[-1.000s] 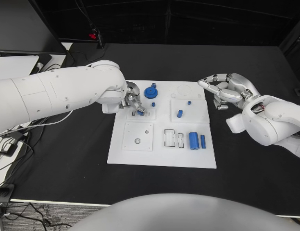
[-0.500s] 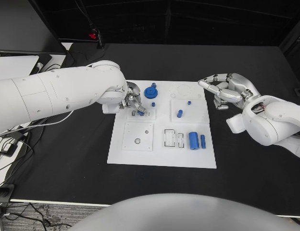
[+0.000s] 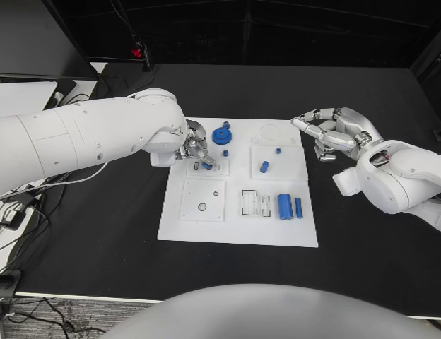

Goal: Assemble the parts on the task board

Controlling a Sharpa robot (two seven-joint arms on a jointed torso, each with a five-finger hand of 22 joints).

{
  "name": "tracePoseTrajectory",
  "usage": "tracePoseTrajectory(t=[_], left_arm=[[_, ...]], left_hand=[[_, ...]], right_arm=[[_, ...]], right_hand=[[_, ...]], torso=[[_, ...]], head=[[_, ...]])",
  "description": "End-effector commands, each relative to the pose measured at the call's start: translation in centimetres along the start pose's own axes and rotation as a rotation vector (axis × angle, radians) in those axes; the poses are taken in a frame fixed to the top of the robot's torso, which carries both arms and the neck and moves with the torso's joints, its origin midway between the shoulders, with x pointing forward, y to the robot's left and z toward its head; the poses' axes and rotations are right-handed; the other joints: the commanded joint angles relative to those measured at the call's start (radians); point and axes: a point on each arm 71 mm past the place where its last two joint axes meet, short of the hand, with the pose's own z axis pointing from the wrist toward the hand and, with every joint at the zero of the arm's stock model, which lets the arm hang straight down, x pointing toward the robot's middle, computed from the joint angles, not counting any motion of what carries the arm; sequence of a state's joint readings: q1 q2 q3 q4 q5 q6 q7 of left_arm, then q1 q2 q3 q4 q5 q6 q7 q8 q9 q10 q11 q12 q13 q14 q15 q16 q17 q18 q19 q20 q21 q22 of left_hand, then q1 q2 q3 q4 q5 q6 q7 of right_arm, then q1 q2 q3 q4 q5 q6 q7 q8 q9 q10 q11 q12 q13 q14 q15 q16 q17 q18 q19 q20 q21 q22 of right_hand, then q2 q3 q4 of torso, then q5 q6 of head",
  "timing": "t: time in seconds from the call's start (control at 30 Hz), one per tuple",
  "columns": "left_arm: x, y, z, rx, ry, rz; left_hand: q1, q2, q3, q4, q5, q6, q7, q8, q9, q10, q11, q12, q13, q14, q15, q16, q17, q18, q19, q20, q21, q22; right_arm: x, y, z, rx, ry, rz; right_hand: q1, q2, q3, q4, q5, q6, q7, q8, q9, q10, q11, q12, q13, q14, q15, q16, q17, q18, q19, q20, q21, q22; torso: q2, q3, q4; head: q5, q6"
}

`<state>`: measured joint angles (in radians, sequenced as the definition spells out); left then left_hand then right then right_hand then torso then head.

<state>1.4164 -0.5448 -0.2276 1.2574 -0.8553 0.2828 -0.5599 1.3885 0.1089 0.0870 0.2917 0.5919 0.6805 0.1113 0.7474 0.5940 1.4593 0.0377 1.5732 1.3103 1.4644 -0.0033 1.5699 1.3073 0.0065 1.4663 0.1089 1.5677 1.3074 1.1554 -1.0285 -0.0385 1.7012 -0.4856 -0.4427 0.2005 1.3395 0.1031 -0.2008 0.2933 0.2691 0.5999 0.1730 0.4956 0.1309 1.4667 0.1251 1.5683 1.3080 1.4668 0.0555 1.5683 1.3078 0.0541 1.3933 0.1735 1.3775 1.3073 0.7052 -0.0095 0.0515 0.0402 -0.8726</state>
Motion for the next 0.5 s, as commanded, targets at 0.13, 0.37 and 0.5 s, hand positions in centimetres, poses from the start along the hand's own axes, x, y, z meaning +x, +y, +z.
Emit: tracePoseTrajectory(t=[0.13, 0.37, 0.5], left_arm=[[1.20, 0.28, 0.43, -0.026, 0.060, 0.023], [1.30, 0.20, 0.44, -0.025, 0.070, 0.030], [1.31, 0.15, 0.48, -0.024, 0.072, 0.032]], left_hand=[[0.000, 0.012, 0.006, 0.002, -0.005, -0.009, -0.011, -0.006, 0.000, 0.111, 0.004, -0.002, 0.260, 0.106, -0.001, 0.001, 0.263, -0.006, 0.104, 0.001, 0.003, 0.263], [-0.028, 0.004, -0.004, 0.002, -0.014, -0.024, -0.005, -0.017, -0.002, 0.111, 0.010, -0.002, 0.260, 0.106, 0.004, 0.001, 0.263, -0.006, 0.104, 0.005, 0.003, 0.263], [-0.053, -0.004, -0.016, 0.002, -0.025, -0.035, -0.001, -0.024, -0.004, 0.111, 0.014, -0.002, 0.260, 0.106, 0.008, 0.001, 0.263, -0.006, 0.104, 0.009, 0.003, 0.263]], right_arm=[[0.11, 0.14, 0.01, -0.006, 0.009, 0.004], [0.10, 0.13, 0.01, -0.004, 0.009, 0.004], [0.11, 0.13, 0.00, -0.004, 0.011, 0.005]], right_hand=[[-0.002, 0.011, -0.006, -0.001, 0.001, -0.008, 0.034, 0.004, 0.002, 0.104, 0.004, 0.002, 0.263, 0.104, 0.008, 0.002, 0.263, 0.014, -0.004, -0.001, -0.002, 0.104], [-0.002, 0.012, -0.006, -0.001, 0.001, -0.008, 0.033, 0.005, 0.002, 0.104, 0.004, 0.002, 0.263, 0.104, 0.008, 0.002, 0.263, 0.013, -0.001, -0.001, 0.001, 0.106], [-0.003, 0.013, -0.008, -0.002, 0.001, -0.009, 0.033, 0.008, 0.002, 0.104, 0.004, 0.002, 0.263, 0.104, 0.008, 0.002, 0.263, 0.012, 0.002, -0.001, 0.003, 0.108]], torso=[[0.000, 0.0000, 0.0001], [0.000, -0.0001, -0.0006], [0.000, 0.0001, -0.0011]], head=[[0.000, 0.000], [0.001, 0.000], [0.001, 0.000]])
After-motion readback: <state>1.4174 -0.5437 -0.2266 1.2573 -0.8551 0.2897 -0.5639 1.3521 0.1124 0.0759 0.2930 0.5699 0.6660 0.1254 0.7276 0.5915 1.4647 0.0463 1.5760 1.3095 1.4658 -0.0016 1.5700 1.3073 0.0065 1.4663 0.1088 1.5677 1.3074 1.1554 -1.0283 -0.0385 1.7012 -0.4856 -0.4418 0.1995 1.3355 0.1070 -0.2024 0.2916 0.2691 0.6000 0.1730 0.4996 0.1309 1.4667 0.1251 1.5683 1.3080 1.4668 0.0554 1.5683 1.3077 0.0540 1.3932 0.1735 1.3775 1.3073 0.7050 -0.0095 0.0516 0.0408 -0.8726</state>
